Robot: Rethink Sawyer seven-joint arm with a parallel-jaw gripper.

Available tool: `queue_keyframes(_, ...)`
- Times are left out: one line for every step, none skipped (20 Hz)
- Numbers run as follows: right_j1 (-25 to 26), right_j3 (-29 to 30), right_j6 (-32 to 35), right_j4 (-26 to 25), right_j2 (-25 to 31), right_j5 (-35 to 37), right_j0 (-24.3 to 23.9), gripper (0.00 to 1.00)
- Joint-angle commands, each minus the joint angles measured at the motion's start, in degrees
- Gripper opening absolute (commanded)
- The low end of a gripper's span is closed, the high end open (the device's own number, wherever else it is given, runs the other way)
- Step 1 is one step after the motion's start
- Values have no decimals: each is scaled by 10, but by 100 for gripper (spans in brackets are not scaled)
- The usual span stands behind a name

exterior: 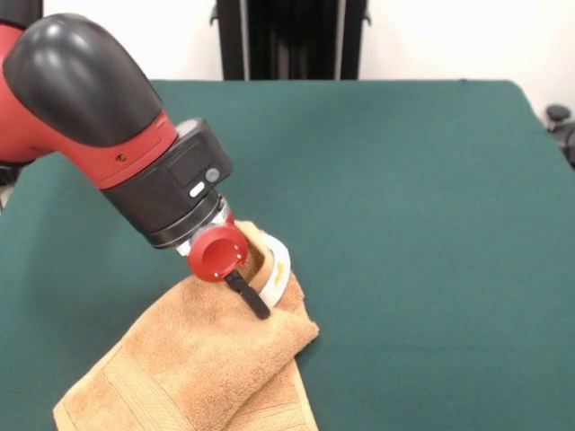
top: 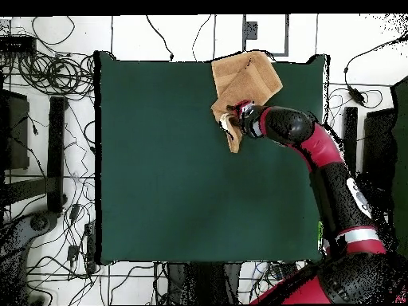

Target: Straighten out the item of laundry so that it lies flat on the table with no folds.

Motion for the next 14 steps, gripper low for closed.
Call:
queue_keyframes(43,65,-128,-1,31,44,23,100)
queue_keyframes(40,62,-129,-3,28,48,26,100)
queue_keyframes(37,60,-128,-6,24,50,28,100)
queue_keyframes(33,58,-128,-10,20,52,30,100)
queue_keyframes(30,57,-128,-14,16,52,32,100)
queue_keyframes(30,56,-129,-15,15,53,33,100)
queue_keyframes(31,54,-133,-16,16,54,31,100)
queue_keyframes(31,53,-134,-15,16,56,31,100)
queue_keyframes(32,52,-136,-14,16,60,31,100)
queue_keyframes(33,50,-138,-14,16,64,31,100)
queue_keyframes(35,50,-138,-11,18,67,30,100)
queue_keyframes(38,49,-138,-7,20,70,29,100)
queue_keyframes(40,48,-138,-4,22,72,28,100)
queue_keyframes(41,53,-139,-2,25,72,25,100)
